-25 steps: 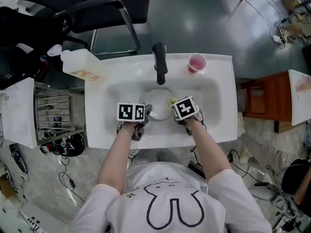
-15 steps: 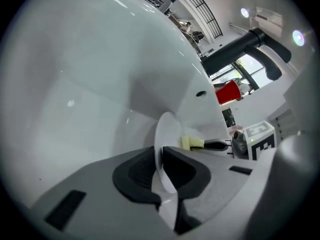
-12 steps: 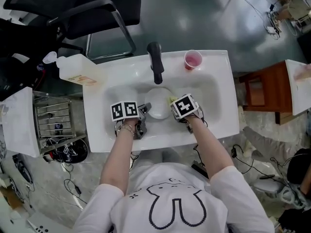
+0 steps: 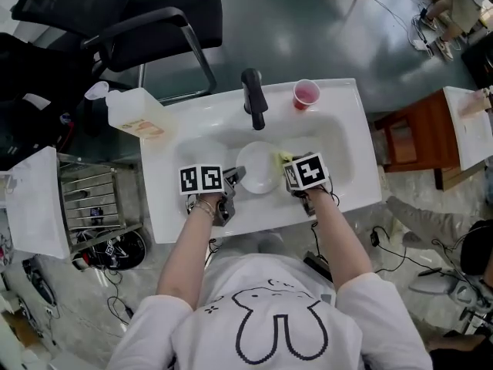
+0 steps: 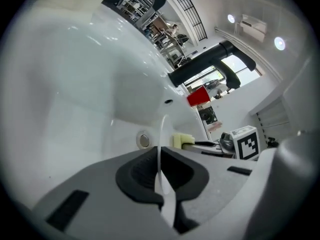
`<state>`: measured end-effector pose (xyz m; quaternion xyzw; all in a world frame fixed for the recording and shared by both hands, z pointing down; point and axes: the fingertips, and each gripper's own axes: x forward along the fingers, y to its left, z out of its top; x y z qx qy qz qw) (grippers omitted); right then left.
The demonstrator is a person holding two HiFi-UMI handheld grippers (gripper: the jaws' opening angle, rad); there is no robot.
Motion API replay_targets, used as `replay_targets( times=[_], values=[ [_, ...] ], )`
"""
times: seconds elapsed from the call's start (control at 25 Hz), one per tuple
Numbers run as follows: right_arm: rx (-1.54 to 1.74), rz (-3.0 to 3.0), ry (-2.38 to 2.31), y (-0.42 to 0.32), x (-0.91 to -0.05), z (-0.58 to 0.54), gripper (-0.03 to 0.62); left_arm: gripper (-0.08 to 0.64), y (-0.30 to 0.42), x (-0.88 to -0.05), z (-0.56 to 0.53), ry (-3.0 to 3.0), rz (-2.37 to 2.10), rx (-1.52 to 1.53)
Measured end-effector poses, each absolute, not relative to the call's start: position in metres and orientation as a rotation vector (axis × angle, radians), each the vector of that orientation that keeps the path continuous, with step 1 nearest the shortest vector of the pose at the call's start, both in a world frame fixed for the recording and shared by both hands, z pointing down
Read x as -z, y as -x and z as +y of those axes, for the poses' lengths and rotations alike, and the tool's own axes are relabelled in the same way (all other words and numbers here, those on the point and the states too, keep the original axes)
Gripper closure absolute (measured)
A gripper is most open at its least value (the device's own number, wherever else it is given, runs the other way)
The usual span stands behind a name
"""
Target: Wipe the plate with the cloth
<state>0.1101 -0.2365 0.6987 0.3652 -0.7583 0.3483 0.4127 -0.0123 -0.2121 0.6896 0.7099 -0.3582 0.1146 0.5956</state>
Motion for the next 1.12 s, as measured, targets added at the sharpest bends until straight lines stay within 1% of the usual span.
replay_targets(
  times=[0.36, 0.64, 0.88, 1.12],
  values=[
    [-0.799, -1.997, -1.148, -0.129, -0.615, -0.227, 0.541, 0.543, -0.001, -0.637, -0.2, -1.775, -0.78, -0.261],
    [-0.71, -2.127, -1.302, -0.141, -0.536, -0.228, 0.54, 0.543, -0.014, -0.574, -0.198, -1.943, -0.743, -0.217],
    [-0.525, -2.224, -1.384, -0.142, -0.465, -0.234, 0.54, 0.543, -0.022, -0.506, -0.204, -2.118, -0.744, -0.176],
    [-0.317, -2.344, -1.479, -0.134, -0.388, -0.246, 0.54, 0.543, -0.007, -0.443, -0.22, -2.248, -0.818, -0.132]
  ],
)
